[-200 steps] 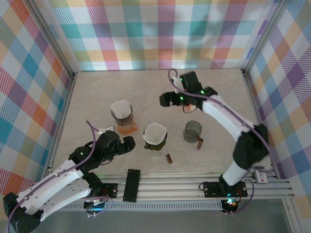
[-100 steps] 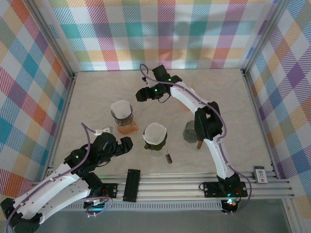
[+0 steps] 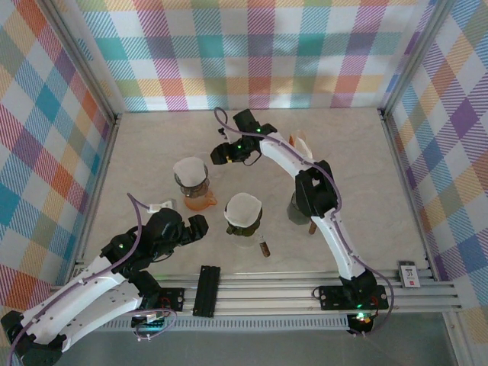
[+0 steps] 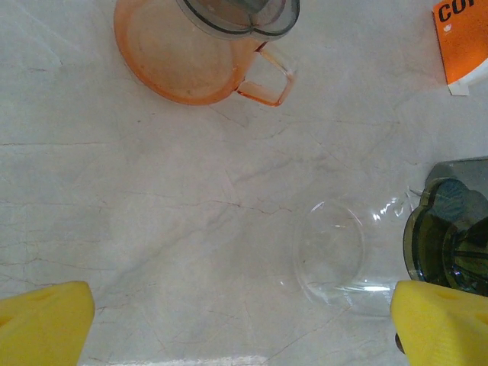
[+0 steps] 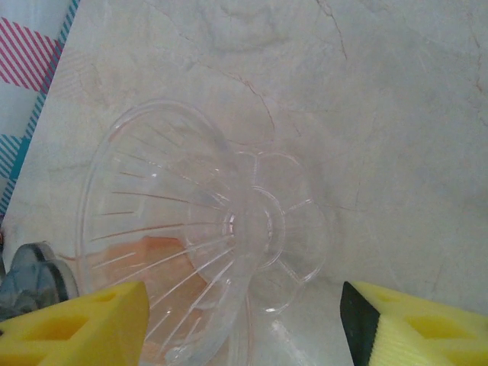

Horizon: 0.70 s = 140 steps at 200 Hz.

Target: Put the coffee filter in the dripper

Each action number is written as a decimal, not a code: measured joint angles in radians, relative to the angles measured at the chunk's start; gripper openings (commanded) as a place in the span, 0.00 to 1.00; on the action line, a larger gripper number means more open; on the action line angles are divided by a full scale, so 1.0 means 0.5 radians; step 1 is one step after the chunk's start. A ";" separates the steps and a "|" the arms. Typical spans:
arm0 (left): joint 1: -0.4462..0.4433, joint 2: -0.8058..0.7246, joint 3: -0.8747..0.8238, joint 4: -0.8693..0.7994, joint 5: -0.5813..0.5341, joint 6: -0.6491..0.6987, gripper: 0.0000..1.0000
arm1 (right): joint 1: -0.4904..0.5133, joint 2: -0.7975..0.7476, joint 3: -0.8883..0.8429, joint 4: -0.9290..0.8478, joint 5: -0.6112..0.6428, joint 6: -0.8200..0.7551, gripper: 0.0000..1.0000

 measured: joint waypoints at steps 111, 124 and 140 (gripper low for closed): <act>0.000 0.011 -0.028 0.000 0.001 -0.013 1.00 | 0.024 0.011 0.024 -0.005 0.055 0.047 0.19; 0.000 0.011 -0.028 0.001 0.002 -0.014 1.00 | 0.024 0.010 0.026 -0.004 0.084 0.055 0.16; 0.000 0.010 -0.028 0.000 0.002 -0.020 1.00 | 0.024 0.009 0.026 -0.004 0.129 0.079 0.12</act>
